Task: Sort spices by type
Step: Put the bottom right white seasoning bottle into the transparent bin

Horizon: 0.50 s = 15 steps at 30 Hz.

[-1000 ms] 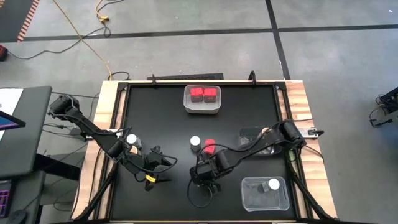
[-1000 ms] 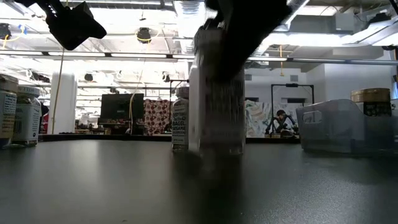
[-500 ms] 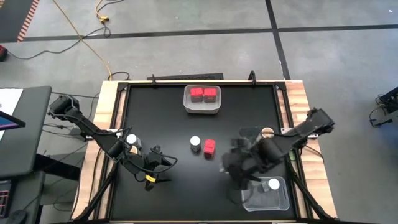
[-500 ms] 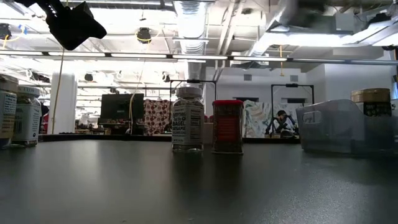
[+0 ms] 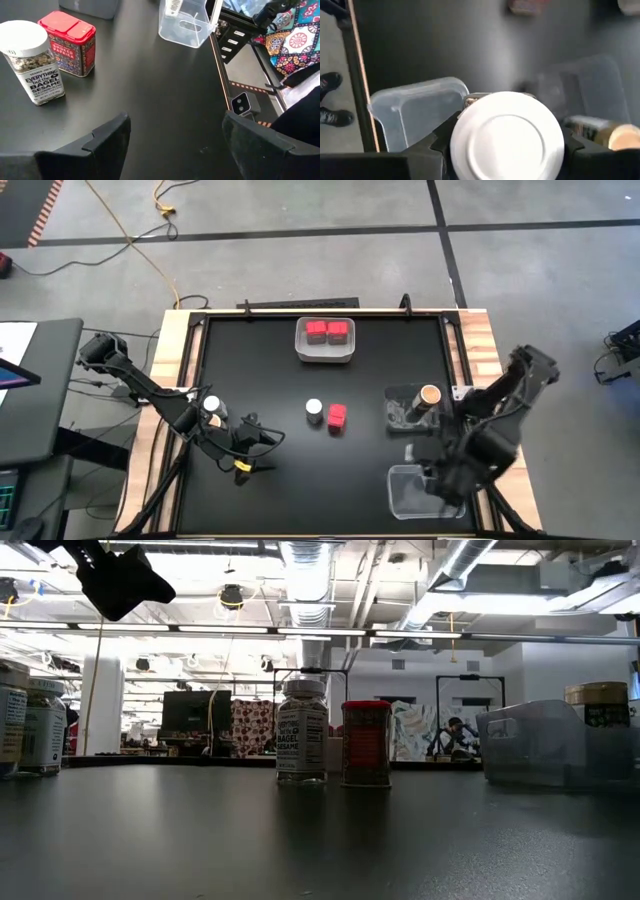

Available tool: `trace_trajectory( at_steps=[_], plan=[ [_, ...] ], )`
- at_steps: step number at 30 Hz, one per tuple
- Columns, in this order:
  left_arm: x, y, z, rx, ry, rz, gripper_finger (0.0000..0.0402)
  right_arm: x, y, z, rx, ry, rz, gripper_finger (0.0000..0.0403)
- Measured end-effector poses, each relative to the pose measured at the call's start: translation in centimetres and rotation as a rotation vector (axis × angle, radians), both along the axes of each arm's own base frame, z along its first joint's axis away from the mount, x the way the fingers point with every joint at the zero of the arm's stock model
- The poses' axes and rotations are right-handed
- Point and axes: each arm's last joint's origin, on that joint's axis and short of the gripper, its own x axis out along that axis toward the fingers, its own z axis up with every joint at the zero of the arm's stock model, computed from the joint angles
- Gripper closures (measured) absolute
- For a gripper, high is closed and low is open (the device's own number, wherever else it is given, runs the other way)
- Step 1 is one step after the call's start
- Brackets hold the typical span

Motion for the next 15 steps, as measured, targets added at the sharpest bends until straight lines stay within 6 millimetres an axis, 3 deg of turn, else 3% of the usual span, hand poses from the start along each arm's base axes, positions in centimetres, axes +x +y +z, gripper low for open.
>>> trace_trajectory(
  at_steps=[7, 15],
  plan=[
    [0.0, 0.2, 0.0, 0.035, -0.016, 0.059, 0.0099, -4.2, -0.8, -2.7, 0.155, -0.094, 0.038, 0.0187],
    [0.3, 0.6, 0.0, 0.053, -0.02, 0.075, 0.0099, -4.6, -0.2, -3.8, 0.188, -0.12, 0.099, 0.0187]
  ],
)
